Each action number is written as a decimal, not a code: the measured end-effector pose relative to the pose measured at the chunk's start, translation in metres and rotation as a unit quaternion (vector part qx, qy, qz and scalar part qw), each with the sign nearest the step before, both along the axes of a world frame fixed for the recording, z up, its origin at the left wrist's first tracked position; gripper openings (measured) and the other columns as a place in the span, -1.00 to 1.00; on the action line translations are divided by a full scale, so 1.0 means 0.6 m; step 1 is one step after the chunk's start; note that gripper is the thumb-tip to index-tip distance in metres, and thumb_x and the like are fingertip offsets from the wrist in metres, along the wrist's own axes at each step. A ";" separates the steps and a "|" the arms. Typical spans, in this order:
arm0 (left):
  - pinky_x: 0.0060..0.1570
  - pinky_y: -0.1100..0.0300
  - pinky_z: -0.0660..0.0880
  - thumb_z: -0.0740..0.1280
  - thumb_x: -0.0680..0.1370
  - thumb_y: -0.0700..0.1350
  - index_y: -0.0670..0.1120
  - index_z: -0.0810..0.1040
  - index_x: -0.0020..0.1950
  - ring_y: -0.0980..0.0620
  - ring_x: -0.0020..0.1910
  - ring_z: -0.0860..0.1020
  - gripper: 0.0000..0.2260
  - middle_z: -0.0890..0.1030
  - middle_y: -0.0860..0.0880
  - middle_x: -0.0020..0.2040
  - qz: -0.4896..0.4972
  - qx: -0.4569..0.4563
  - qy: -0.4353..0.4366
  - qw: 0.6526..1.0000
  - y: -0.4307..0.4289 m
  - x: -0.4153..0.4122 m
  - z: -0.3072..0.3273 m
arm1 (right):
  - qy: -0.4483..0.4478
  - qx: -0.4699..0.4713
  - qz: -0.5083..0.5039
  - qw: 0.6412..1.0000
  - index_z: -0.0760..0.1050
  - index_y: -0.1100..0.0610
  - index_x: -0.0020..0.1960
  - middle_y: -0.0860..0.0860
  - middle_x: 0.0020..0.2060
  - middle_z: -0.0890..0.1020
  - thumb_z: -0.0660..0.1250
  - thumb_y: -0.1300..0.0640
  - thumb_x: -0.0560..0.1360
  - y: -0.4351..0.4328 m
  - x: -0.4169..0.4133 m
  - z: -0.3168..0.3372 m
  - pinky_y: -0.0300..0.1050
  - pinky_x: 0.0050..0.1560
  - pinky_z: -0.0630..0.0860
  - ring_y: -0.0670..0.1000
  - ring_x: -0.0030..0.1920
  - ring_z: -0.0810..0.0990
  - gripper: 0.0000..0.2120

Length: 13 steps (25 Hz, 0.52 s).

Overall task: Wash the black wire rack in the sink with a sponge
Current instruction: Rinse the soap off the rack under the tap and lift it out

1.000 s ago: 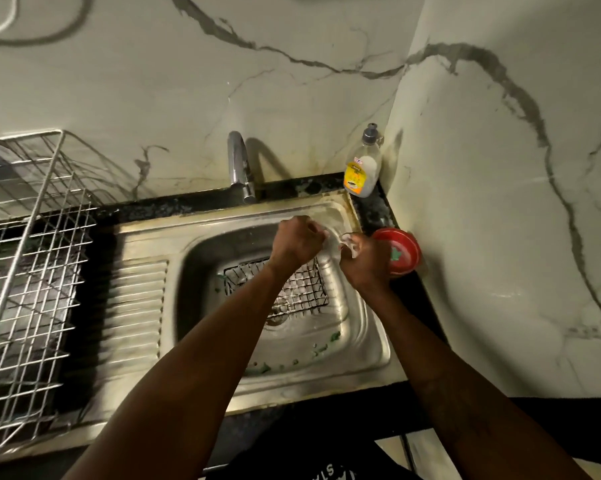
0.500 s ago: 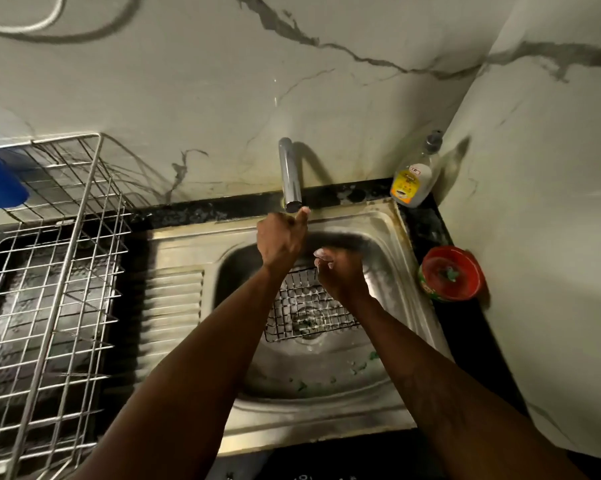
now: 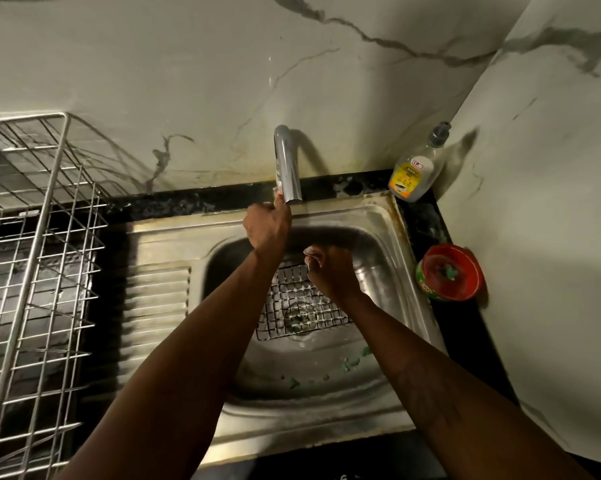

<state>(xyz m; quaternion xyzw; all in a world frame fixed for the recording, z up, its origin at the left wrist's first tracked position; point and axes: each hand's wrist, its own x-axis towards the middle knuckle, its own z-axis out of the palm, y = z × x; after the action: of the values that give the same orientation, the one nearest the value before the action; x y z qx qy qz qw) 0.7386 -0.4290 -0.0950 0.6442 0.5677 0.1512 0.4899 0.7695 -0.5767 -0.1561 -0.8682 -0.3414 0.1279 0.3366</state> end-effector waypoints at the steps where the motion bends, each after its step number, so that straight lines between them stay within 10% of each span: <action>1: -0.11 0.04 0.64 0.29 0.58 0.14 -0.11 0.51 -0.22 -0.04 -0.19 0.64 -0.65 0.65 -0.09 -0.15 0.014 -0.045 -0.016 0.999 0.010 0.001 -0.007 | -0.005 -0.002 0.004 1.000 0.70 0.08 0.02 -0.02 -0.11 0.74 0.33 0.20 0.47 0.000 0.000 -0.004 -0.23 -0.02 0.54 -0.05 -0.09 0.70 -0.80; 6: -0.13 0.12 0.53 0.19 0.67 0.04 -0.15 0.54 0.19 -0.01 -0.07 0.59 -0.70 0.62 -0.08 -0.01 0.087 -0.354 -0.135 0.921 0.054 -0.057 -0.028 | 0.061 0.014 0.009 0.998 0.68 0.09 -0.02 -0.02 -0.16 0.71 0.36 0.22 0.53 0.002 -0.006 -0.025 -0.21 -0.08 0.55 -0.09 -0.13 0.64 -0.87; 10: -0.20 0.12 0.65 0.33 0.63 0.08 -0.15 0.61 0.13 -0.05 -0.15 0.69 -0.70 0.69 -0.12 -0.07 -0.052 -0.107 -0.037 0.992 0.042 -0.117 -0.089 | 0.071 -0.023 0.040 0.996 0.67 0.08 0.01 0.01 -0.13 0.69 0.33 0.18 0.58 0.023 -0.015 -0.057 -0.23 -0.18 0.46 -0.09 -0.16 0.58 -0.87; 13: -0.17 0.20 0.64 0.37 0.59 0.02 -0.04 0.67 -0.05 0.09 -0.24 0.66 -0.84 0.69 0.00 -0.17 -0.187 0.008 0.133 0.973 0.041 -0.112 -0.129 | 0.089 -0.109 0.092 0.986 0.58 0.05 0.28 0.06 0.18 0.63 0.33 0.26 0.54 0.043 -0.014 -0.074 -0.20 0.04 0.48 -0.02 0.12 0.57 -0.66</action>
<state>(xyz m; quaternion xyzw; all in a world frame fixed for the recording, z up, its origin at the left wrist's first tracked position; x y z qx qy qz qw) 0.6715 -0.4043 -0.1724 0.7567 0.4965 -0.0258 0.4245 0.7609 -0.5510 -0.2006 -0.8497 -0.3724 0.2717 0.2559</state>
